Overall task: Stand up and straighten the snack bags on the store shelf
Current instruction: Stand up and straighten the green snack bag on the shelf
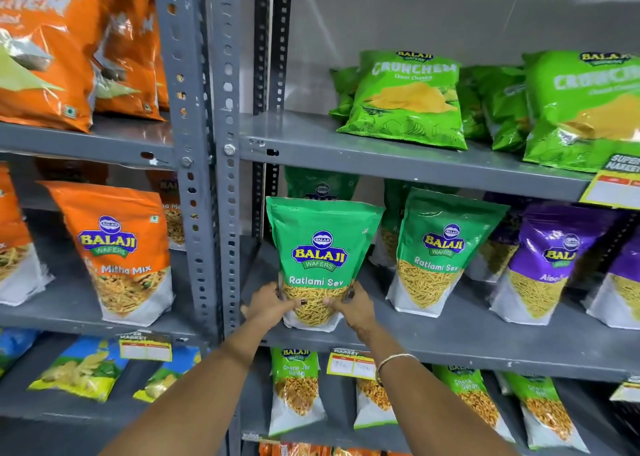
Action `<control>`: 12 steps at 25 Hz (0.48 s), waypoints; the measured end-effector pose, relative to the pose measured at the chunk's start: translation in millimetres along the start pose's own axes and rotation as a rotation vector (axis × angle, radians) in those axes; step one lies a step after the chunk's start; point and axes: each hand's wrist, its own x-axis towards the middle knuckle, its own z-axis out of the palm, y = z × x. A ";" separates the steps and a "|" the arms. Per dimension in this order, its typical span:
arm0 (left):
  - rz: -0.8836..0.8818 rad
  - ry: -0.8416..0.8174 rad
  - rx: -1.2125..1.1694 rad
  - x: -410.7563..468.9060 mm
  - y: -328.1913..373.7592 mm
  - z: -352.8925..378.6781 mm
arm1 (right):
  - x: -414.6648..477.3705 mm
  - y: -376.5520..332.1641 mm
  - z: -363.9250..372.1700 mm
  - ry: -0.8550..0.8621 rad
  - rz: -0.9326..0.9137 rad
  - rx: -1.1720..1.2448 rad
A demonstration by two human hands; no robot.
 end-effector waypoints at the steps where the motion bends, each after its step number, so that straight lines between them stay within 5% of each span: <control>1: -0.003 0.004 0.013 -3.3 -0.3 -0.3 | -3.1 0.6 -0.5 -0.006 -0.002 0.002; 12: 0.023 -0.012 0.015 -15.4 -1.1 -4.6 | -14.8 2.6 -2.5 -0.030 -0.007 -0.015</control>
